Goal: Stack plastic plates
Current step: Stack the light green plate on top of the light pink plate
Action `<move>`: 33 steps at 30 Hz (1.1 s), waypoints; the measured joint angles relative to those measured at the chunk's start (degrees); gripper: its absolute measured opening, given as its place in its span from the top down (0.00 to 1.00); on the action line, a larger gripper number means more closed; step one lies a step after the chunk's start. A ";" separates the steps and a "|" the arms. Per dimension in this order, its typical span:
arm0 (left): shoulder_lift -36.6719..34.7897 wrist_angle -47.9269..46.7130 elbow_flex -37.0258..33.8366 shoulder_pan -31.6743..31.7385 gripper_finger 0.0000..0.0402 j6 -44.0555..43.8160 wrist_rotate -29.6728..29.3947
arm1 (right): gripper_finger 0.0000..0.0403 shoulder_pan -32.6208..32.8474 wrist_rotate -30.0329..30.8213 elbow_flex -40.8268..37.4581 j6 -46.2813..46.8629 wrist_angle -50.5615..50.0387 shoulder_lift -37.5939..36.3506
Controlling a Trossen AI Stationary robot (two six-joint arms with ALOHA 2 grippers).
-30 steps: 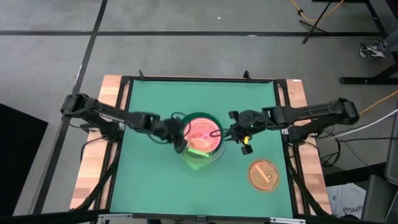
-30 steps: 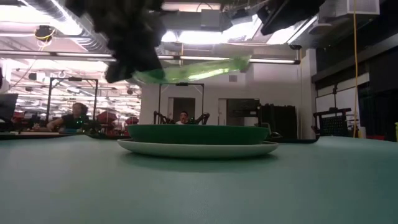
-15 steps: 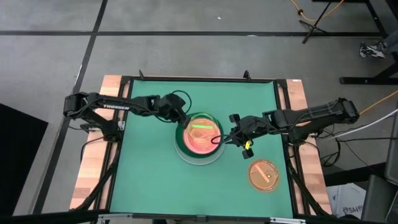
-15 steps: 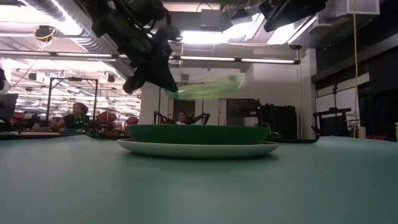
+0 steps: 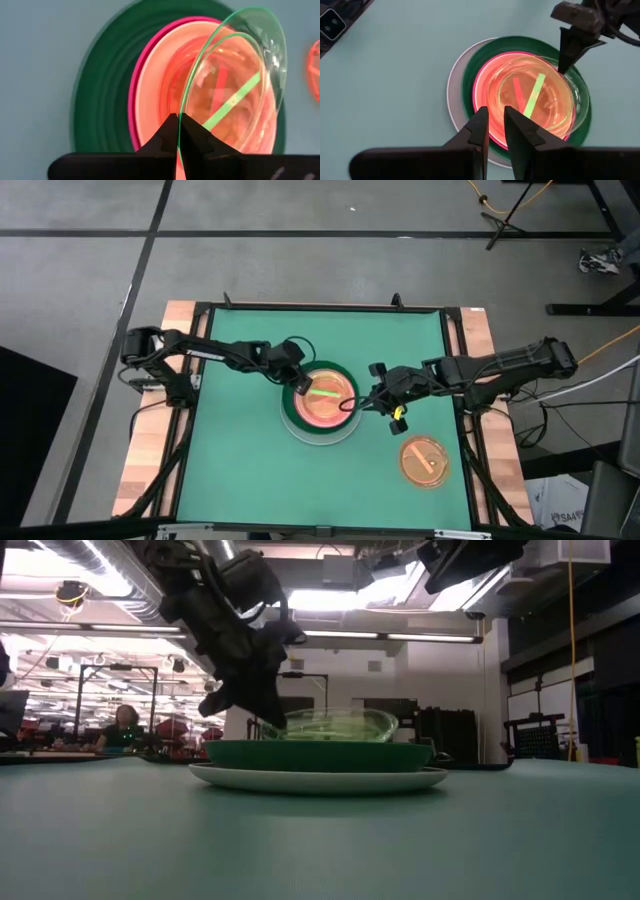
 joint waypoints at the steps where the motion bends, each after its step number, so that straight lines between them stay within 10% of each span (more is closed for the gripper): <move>1: 0.31 -0.06 0.00 0.00 1.00 -0.02 -0.11 | 0.87 0.02 -0.06 0.00 -0.02 -0.07 0.00; 33: 1.50 0.39 -0.02 -0.87 0.83 6.81 6.39 | 0.87 0.00 -0.08 0.00 -0.04 -1.11 0.00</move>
